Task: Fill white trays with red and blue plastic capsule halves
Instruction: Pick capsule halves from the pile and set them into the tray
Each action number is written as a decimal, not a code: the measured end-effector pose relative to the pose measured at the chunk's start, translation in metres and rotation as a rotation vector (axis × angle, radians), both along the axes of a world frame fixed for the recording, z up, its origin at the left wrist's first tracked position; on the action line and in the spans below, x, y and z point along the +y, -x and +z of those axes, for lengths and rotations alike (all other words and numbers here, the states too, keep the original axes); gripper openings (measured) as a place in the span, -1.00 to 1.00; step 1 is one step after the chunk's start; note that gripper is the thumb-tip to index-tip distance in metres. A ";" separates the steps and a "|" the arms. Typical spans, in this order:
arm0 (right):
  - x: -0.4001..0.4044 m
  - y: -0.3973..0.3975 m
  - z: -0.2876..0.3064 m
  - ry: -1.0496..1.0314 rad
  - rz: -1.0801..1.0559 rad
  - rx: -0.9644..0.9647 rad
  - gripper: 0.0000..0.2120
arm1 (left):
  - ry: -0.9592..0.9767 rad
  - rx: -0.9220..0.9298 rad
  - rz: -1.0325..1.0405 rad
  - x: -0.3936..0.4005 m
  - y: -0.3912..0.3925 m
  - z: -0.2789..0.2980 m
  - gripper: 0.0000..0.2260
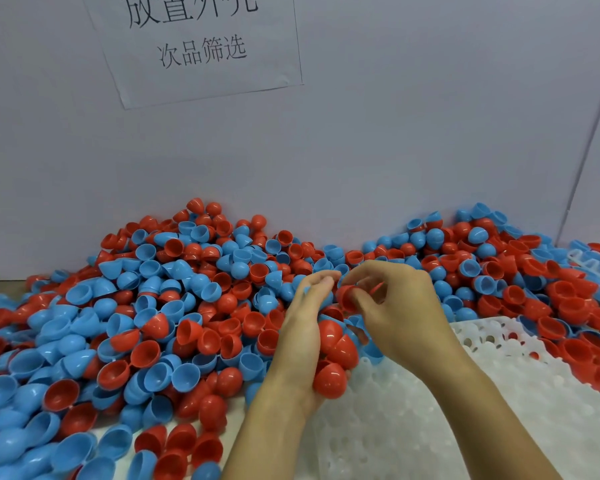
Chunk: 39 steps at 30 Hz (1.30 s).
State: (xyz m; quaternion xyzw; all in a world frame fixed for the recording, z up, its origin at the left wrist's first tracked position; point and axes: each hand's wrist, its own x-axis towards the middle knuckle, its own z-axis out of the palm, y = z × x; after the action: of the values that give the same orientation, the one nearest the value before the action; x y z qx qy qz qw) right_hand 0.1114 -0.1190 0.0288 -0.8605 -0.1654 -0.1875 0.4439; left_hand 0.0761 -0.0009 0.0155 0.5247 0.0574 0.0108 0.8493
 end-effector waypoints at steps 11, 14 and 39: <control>0.004 -0.001 -0.005 -0.094 -0.103 -0.064 -0.83 | 0.002 0.028 0.040 -0.001 -0.003 -0.003 -0.87; 0.003 -0.003 -0.004 -0.044 -0.190 -0.115 -0.90 | 0.060 0.017 0.029 0.001 -0.003 -0.004 -0.90; -0.016 0.003 0.009 0.257 0.024 0.124 -0.84 | 0.077 0.091 0.000 0.005 -0.003 -0.006 -0.96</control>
State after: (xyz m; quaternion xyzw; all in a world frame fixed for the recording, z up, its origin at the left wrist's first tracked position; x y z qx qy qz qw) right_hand 0.1085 -0.1349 0.0376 -0.9181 -0.1708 -0.1060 0.3417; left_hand 0.0795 0.0037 0.0099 0.4916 0.0962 -0.0152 0.8654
